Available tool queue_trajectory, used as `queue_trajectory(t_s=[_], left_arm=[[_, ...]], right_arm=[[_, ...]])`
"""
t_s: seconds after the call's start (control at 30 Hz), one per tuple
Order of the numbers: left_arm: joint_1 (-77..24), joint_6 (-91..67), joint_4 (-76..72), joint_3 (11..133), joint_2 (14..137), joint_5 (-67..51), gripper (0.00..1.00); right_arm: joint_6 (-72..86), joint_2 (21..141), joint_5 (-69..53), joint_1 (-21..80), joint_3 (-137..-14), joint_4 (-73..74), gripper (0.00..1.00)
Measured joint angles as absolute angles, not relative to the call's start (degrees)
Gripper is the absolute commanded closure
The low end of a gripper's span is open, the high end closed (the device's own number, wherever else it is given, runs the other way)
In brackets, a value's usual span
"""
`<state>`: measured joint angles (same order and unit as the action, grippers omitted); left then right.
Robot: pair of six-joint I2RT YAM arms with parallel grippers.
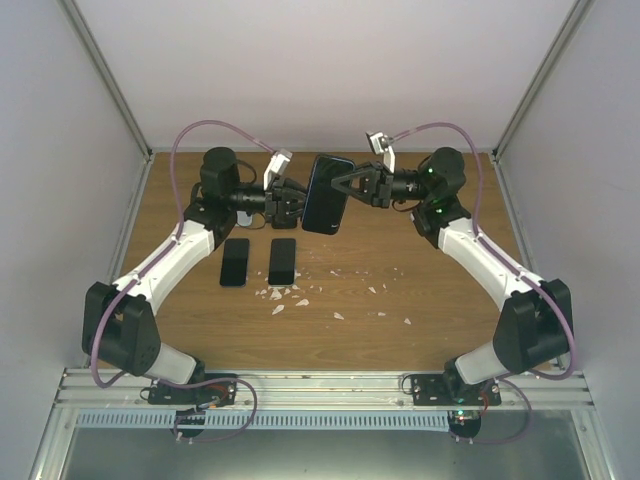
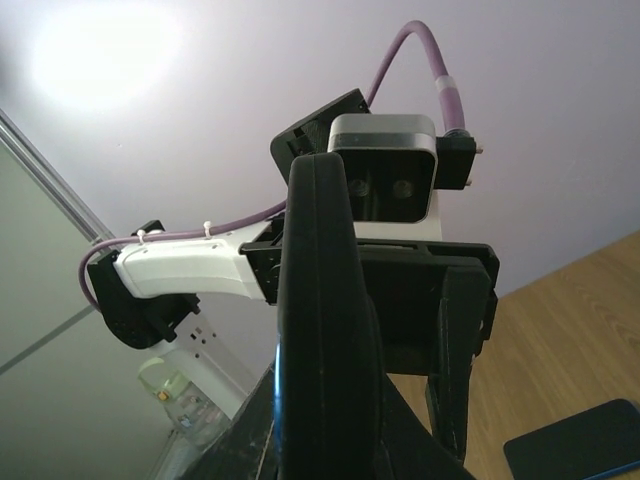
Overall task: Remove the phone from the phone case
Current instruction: Remove the phone case from the phone.
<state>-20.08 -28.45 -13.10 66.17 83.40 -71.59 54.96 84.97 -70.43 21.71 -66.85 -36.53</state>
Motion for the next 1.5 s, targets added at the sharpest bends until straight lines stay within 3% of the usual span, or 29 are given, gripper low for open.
queue_trajectory(t_s=[0.13, 0.33, 0.47, 0.6, 0.87, 1.03, 1.27, 1.5], left_arm=[[-19.9, -30.3, -15.3, 66.3, 83.7, -72.7, 0.67], [-19.9, -33.3, -18.3, 66.0, 83.7, -73.1, 0.81], [-19.7, -35.5, -21.5, 64.0, 83.4, -72.8, 0.91], [-19.5, -37.1, -23.3, 62.0, 83.1, -71.3, 1.00], [-20.3, -42.7, -24.2, 59.5, 83.0, -63.7, 1.00], [-19.0, -47.1, -24.5, 57.8, 83.0, -60.2, 1.00], [-16.6, -53.7, -22.3, 56.4, 83.7, -55.1, 1.00], [-16.4, -57.8, -18.5, 55.9, 84.6, -51.7, 1.00]], right_arm=[[54.7, 85.1, -70.0, 22.7, -66.8, -36.4, 0.99], [54.8, 85.9, -69.6, 23.4, -67.2, -36.7, 0.99], [53.5, 87.0, -70.4, 23.4, -68.8, -33.2, 0.92], [52.6, 88.2, -71.0, 23.0, -70.2, -28.8, 0.68], [46.4, 89.7, -74.4, 21.5, -73.1, -17.1, 0.26], [39.2, 89.7, -71.6, 17.8, -75.5, -8.5, 0.12], [22.3, 87.7, -61.7, 16.5, -78.7, 5.2, 0.11], [4.3, 86.5, -49.1, 21.5, -80.3, 15.0, 0.16]])
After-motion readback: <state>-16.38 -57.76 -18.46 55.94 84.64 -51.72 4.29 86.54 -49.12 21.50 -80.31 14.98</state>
